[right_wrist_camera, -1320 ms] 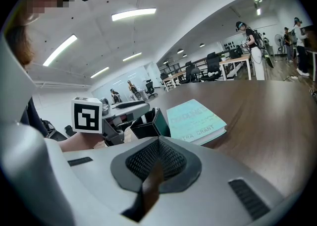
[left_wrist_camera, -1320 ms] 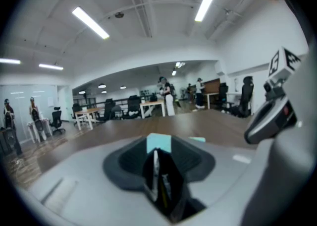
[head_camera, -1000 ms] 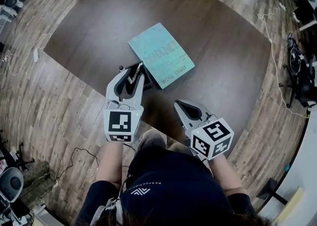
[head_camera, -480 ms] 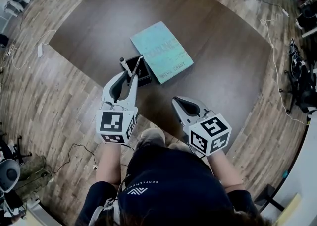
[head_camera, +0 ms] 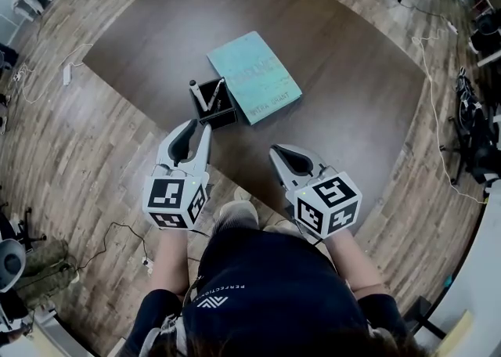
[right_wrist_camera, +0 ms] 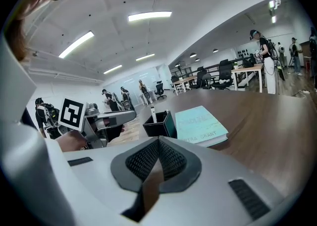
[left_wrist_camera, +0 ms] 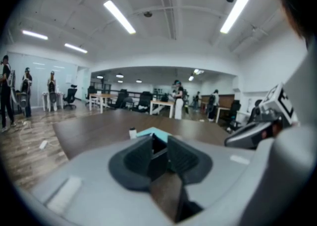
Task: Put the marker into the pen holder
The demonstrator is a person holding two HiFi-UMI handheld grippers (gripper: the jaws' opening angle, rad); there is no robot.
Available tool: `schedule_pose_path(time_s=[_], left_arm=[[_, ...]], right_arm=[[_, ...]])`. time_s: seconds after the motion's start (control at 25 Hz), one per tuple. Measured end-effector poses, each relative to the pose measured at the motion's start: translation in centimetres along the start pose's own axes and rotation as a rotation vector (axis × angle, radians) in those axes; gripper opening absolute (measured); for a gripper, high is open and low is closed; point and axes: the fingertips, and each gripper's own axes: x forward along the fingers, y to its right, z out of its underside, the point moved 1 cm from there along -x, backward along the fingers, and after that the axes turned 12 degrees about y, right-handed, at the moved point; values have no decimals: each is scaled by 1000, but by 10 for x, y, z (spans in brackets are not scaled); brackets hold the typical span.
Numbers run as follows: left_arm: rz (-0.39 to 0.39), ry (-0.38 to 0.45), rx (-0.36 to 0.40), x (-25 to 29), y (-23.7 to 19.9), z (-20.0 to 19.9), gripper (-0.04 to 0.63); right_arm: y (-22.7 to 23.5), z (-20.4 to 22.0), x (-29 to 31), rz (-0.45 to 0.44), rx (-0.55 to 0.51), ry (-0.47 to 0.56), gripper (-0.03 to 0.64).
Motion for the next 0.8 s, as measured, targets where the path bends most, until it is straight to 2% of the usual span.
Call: schedule_pose_path(time_s=[0.44, 0.8], left_arm=[[-20, -19, -55, -29, 10, 12, 86], [-20, -41, -68, -39, 21, 18, 86]], right_arm=[[-5, 4, -8, 0, -39, 5, 0], [-5, 3, -13, 5, -49, 17, 0]])
